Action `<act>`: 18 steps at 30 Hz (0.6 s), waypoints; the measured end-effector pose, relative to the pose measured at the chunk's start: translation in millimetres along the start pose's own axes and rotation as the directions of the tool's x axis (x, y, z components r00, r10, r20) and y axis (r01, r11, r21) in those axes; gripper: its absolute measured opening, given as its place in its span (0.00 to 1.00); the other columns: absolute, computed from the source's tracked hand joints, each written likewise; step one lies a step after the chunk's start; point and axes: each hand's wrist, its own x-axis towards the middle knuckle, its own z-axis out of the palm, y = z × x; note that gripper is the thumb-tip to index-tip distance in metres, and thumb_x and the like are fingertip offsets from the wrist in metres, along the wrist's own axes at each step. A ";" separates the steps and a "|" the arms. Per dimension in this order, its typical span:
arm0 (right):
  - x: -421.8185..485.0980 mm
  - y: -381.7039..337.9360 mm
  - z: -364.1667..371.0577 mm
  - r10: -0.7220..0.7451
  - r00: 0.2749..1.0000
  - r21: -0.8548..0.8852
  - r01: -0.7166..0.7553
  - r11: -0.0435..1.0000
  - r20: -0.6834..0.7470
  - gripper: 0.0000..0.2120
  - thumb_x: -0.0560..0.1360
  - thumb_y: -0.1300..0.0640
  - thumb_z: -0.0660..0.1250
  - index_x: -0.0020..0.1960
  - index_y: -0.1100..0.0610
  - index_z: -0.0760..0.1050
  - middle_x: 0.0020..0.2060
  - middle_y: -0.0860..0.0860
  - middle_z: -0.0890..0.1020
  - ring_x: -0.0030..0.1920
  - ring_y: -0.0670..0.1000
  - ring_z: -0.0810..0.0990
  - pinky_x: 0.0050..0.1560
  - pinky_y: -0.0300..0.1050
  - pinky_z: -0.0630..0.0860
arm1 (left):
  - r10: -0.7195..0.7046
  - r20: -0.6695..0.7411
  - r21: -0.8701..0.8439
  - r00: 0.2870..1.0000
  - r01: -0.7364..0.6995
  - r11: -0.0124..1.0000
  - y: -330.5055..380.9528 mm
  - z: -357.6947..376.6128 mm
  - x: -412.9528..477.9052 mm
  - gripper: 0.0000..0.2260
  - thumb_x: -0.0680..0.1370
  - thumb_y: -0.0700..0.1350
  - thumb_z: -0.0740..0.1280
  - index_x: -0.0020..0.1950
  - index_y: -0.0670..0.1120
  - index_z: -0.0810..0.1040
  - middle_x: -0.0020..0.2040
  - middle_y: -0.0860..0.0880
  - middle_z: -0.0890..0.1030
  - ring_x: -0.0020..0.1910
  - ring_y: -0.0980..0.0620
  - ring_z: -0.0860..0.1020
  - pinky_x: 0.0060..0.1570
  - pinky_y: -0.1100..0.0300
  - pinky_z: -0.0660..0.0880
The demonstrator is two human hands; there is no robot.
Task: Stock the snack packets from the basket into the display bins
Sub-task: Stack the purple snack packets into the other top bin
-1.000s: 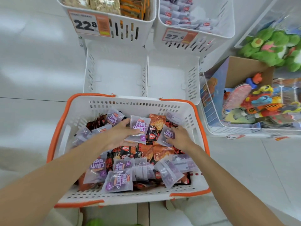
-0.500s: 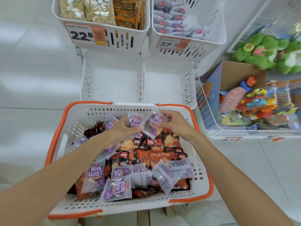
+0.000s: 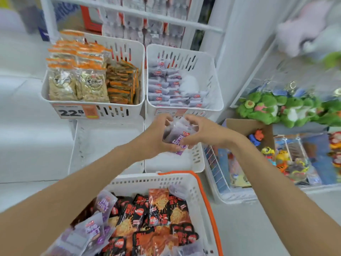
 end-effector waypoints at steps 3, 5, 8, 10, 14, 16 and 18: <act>13.1 -18.4 -66.0 -0.085 0.977 -0.042 0.079 0.996 -0.194 0.18 0.71 0.64 0.76 0.55 0.56 0.71 0.47 0.54 0.80 0.39 0.48 0.81 0.35 0.41 0.79 | 0.115 -0.041 0.123 0.993 -0.109 0.986 22.4 -26.5 60.4 0.49 0.64 0.58 0.80 0.77 0.53 0.54 0.73 0.49 0.62 0.68 0.50 0.69 0.67 0.55 0.70; 34.6 -14.7 -107.2 -0.172 0.906 -0.169 0.113 0.979 -0.386 0.21 0.69 0.57 0.78 0.57 0.54 0.72 0.51 0.56 0.81 0.45 0.54 0.80 0.44 0.49 0.80 | 0.147 -0.013 0.315 0.989 -0.135 0.939 25.9 -45.2 97.8 0.52 0.66 0.62 0.76 0.80 0.53 0.48 0.77 0.48 0.59 0.74 0.49 0.62 0.72 0.53 0.61; 77.5 -2.5 -142.3 -0.276 0.770 -0.367 0.058 0.928 -0.576 0.22 0.71 0.58 0.76 0.59 0.54 0.70 0.52 0.51 0.78 0.48 0.53 0.76 0.47 0.42 0.73 | 0.099 0.043 0.685 0.994 -0.102 0.721 11.5 -63.7 140.4 0.54 0.67 0.72 0.67 0.81 0.49 0.43 0.80 0.47 0.53 0.78 0.48 0.52 0.75 0.50 0.50; 108.6 7.7 -151.4 -0.303 0.756 -0.388 0.070 0.919 -0.581 0.24 0.73 0.61 0.74 0.65 0.56 0.69 0.54 0.50 0.76 0.51 0.52 0.78 0.52 0.43 0.75 | -0.004 0.093 0.814 0.996 -0.074 0.576 -1.4 -65.1 158.9 0.56 0.67 0.77 0.59 0.80 0.47 0.38 0.81 0.47 0.45 0.80 0.47 0.43 0.77 0.46 0.42; 167.7 44.9 -153.8 -0.148 0.944 -0.609 -0.066 0.790 -0.295 0.28 0.74 0.61 0.70 0.73 0.53 0.68 0.64 0.56 0.74 0.63 0.56 0.75 0.61 0.41 0.70 | -0.108 0.157 0.883 0.982 -0.090 0.461 -16.6 -55.4 168.7 0.53 0.68 0.79 0.46 0.79 0.45 0.34 0.80 0.46 0.35 0.78 0.47 0.33 0.76 0.43 0.36; 182.8 50.5 -152.9 -0.011 0.986 -0.662 -0.104 0.743 -0.167 0.30 0.75 0.57 0.69 0.75 0.51 0.65 0.68 0.56 0.70 0.68 0.57 0.70 0.68 0.47 0.66 | -0.105 0.146 0.898 0.984 -0.088 0.432 -19.7 -53.5 167.4 0.54 0.66 0.79 0.42 0.79 0.45 0.34 0.79 0.46 0.34 0.77 0.47 0.32 0.76 0.43 0.36; 188.4 48.1 -153.0 0.103 0.991 -0.601 -0.134 0.788 -0.086 0.32 0.77 0.49 0.67 0.77 0.50 0.59 0.75 0.52 0.63 0.74 0.54 0.64 0.74 0.49 0.60 | -0.106 0.144 0.901 0.984 -0.086 0.425 -21.4 -52.8 167.6 0.54 0.64 0.79 0.39 0.79 0.45 0.33 0.79 0.45 0.34 0.77 0.47 0.31 0.75 0.42 0.36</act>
